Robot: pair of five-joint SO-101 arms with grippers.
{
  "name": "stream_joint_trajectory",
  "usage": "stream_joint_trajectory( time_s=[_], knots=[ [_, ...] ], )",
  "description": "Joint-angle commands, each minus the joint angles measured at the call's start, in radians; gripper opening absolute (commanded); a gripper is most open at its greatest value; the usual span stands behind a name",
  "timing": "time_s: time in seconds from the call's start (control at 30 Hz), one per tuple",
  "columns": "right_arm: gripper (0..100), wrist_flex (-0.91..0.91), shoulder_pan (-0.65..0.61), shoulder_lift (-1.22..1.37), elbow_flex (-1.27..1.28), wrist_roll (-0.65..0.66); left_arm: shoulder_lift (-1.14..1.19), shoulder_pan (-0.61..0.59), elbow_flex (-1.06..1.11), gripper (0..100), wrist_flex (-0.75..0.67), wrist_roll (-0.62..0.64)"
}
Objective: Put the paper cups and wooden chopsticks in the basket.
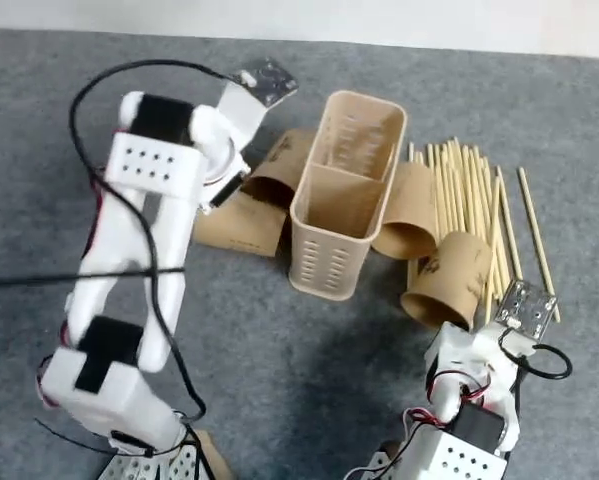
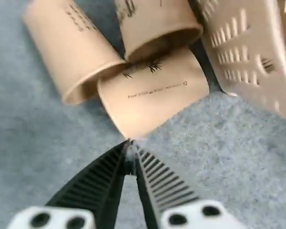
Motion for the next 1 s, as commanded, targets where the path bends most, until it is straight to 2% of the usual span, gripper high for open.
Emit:
stream_joint_trajectory(
  time_s=[0.0, 0.1, 0.2, 0.27, 0.7, 0.97],
  knots=[
    [36.8, 0.002, 0.002, -0.013, 0.114, 0.011, -0.108, -0.041, -0.002, 0, 0.011, -0.002],
    [36.8, 0.002, 0.002, -0.013, 0.114, 0.011, -0.11, -0.107, 0.027, 3, 0.009, 0.1],
    [36.8, 0.002, 0.002, -0.013, 0.114, 0.011, -0.07, -0.176, 0.104, 16, 0.003, 0.259],
    [36.8, 0.002, 0.002, -0.013, 0.113, 0.011, -0.035, -0.196, 0.136, 20, -0.002, 0.305],
    [36.8, 0.002, 0.002, -0.013, 0.114, 0.011, 0.159, -0.116, 0.096, 18, -0.143, 0.345],
    [36.8, 0.002, 0.002, -0.013, 0.114, 0.011, 0.32, -0.068, -0.03, 18, -0.146, 0.341]
  ],
)
